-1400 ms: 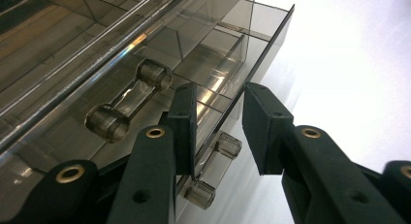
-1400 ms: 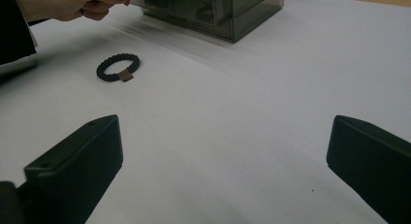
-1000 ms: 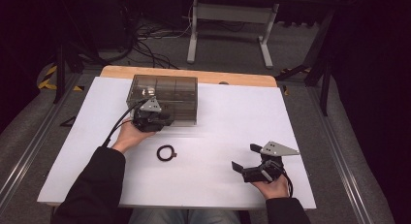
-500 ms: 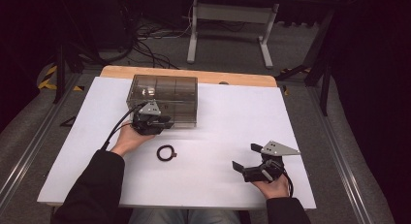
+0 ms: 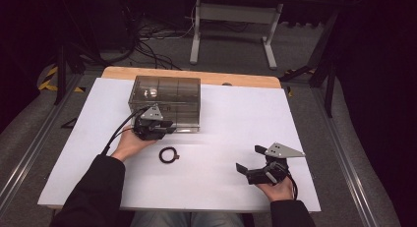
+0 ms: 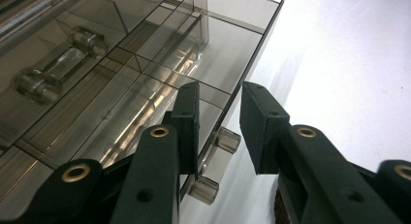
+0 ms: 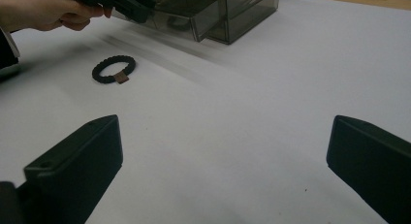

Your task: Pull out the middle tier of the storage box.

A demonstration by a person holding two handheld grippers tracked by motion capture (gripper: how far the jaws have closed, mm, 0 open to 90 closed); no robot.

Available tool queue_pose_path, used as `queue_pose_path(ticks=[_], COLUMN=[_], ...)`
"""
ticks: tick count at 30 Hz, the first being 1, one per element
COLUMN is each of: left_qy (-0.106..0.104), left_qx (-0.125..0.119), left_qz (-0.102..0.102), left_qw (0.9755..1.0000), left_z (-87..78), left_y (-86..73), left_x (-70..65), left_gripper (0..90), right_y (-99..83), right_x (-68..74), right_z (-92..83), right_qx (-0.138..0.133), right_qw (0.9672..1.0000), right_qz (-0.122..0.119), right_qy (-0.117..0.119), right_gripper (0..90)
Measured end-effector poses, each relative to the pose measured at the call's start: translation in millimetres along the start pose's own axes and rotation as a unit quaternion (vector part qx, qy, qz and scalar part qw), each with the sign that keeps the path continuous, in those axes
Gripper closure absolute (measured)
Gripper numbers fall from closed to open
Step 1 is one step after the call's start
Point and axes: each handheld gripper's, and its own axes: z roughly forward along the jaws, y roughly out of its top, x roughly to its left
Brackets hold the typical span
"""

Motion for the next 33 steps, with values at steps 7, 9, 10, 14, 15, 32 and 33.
queue_pose_path(ticks=[7,9,10,14,15,32,33], left_qy=[0.001,0.000,0.000,0.000,0.000,0.001,0.001], left_qx=[0.003,0.005,0.005,0.003,0.004,0.018,0.019], left_qz=[0.002,0.001,0.003,0.004,0.002,0.013,0.016], left_qw=[1.0000,1.0000,1.0000,1.0000,1.0000,0.9998,0.9997], left_z=[-1.6,-2.3,-2.5,-2.9,-3.4,-6.1,-6.5], left_y=[-1.0,-1.5,-1.8,-3.3,-3.6,-4.5,-4.6], left_x=[-1.0,-1.9,-2.4,-4.8,-5.3,-10.2,-10.5], left_gripper=[68.5,68.5,68.5,68.4,68.4,67.5,67.5], right_y=[0.0,0.0,0.0,0.1,0.0,0.1,0.0], right_x=[-0.1,-0.1,0.0,0.4,0.1,0.2,0.1], right_z=[-0.1,0.0,-0.1,0.0,0.0,0.7,0.6], right_qx=[0.000,0.000,0.000,0.001,0.001,0.001,0.001], right_qw=[1.0000,1.0000,1.0000,1.0000,1.0000,1.0000,1.0000], right_qz=[-0.001,-0.001,0.001,0.004,0.001,0.004,0.002], right_qy=[0.001,0.001,0.000,0.001,0.001,0.003,0.003], right_gripper=[0.2,0.1,0.2,0.2,0.1,0.1,0.2])
